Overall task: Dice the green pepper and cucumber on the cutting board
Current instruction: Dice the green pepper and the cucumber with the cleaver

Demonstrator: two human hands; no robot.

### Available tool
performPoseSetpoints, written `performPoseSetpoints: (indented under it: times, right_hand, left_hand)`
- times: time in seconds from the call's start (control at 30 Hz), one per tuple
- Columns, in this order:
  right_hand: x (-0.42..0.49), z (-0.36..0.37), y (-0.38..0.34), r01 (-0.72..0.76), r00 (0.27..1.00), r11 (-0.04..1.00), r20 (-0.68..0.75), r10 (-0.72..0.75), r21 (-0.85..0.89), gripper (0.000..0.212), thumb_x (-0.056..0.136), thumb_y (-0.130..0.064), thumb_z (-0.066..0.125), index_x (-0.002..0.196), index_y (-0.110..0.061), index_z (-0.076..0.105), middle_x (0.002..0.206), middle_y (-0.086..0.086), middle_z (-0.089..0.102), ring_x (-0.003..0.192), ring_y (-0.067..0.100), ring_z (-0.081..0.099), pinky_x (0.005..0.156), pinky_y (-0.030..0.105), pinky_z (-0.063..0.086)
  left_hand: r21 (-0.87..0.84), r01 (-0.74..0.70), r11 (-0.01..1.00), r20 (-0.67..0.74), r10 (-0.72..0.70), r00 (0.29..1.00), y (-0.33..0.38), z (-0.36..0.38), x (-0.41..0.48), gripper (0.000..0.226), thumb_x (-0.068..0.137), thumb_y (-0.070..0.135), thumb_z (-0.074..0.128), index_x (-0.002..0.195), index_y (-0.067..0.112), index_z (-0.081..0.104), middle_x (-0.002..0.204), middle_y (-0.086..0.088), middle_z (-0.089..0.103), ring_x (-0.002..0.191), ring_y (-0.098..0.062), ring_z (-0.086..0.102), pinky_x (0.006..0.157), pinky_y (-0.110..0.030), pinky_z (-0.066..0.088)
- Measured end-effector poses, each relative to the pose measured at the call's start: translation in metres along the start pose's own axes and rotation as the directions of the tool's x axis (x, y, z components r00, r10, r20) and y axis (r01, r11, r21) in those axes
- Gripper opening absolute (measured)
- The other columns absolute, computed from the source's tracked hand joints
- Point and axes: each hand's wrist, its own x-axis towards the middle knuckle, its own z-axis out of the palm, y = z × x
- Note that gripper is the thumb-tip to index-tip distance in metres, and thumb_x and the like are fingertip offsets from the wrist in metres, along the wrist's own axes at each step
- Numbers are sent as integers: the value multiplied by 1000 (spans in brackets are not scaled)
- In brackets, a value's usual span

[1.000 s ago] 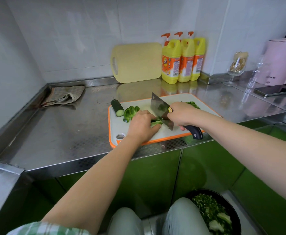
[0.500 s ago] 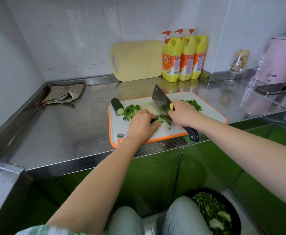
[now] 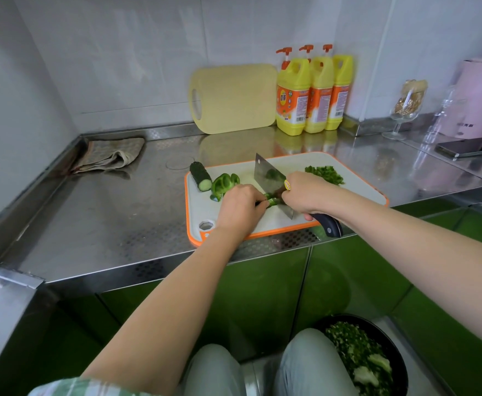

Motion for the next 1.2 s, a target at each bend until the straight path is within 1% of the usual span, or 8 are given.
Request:
performPoseSetpoints:
  times: [0.07,0.17,0.23,0.4,0.63,0.77,0.93,1.2]
  right_hand:
    - [4,6,0,-4,999,999,-36,5,38,16,92,-7,40,95,1,54,80,23,66,41,25,53,42,23,36]
    - [6,8,2,11,996,997,-92,-4,72,14,95,-9,37,87,-4,47,67,15,58,44,23,54,43,23,35]
    - [4,3,3,35,992,995,-121,-24,97,20,98,-11,35,78,-10,40,68,10,52,45,22,54,43,24,34]
    - [-2,-6,-2,46,998,999,-30,-47,-15,21,93,-6,37,72,-8,40,59,12,49,43,24,53,42,23,31]
    - [4,5,-8,8,1000,1000,-12,-8,-25,12,90,-3,41,90,0,52,77,20,62,38,24,51,41,22,35]
    - [8,13,-4,1,997,1000,-80,0,4,12,94,-9,40,94,-2,51,71,16,63,40,21,54,46,23,37]
    - [4,5,0,52,990,997,-133,-43,65,21,97,-12,35,76,-12,36,68,10,50,44,21,54,44,25,31]
    - [-6,-3,-12,10,1000,995,14,-9,-96,14,91,-3,39,83,-2,51,58,11,52,41,20,51,41,21,30]
  left_hand:
    - [7,-11,1000,-1,11,1000,0,0,0,21,84,21,65,68,8,71,73,-8,68,76,-29,58,66,-40,47]
    - [5,-43,999,-21,43,999,0,-1,-1,17,85,22,67,76,9,75,80,-6,71,80,-27,60,67,-36,47]
    - [-6,-53,999,-35,53,998,0,-2,-1,16,85,21,68,78,10,76,82,-5,72,81,-27,61,67,-32,44]
    - [2,-37,999,-27,37,999,-2,0,0,18,85,22,67,72,11,74,76,-5,69,77,-26,60,66,-38,47]
    - [-14,-29,999,-34,29,999,-3,1,0,15,84,21,67,77,11,77,82,-4,72,81,-26,62,70,-38,49]
    - [-23,-43,999,-38,42,998,-4,1,0,15,85,23,68,82,13,78,84,-5,74,83,-27,63,70,-37,49]
    - [-25,-42,999,-35,41,999,-3,0,-1,15,86,23,67,80,14,78,80,-2,74,79,-26,62,68,-35,48]
    - [-39,-25,999,-30,24,999,-5,2,0,15,84,21,67,75,14,76,72,-2,71,73,-26,59,67,-36,49]
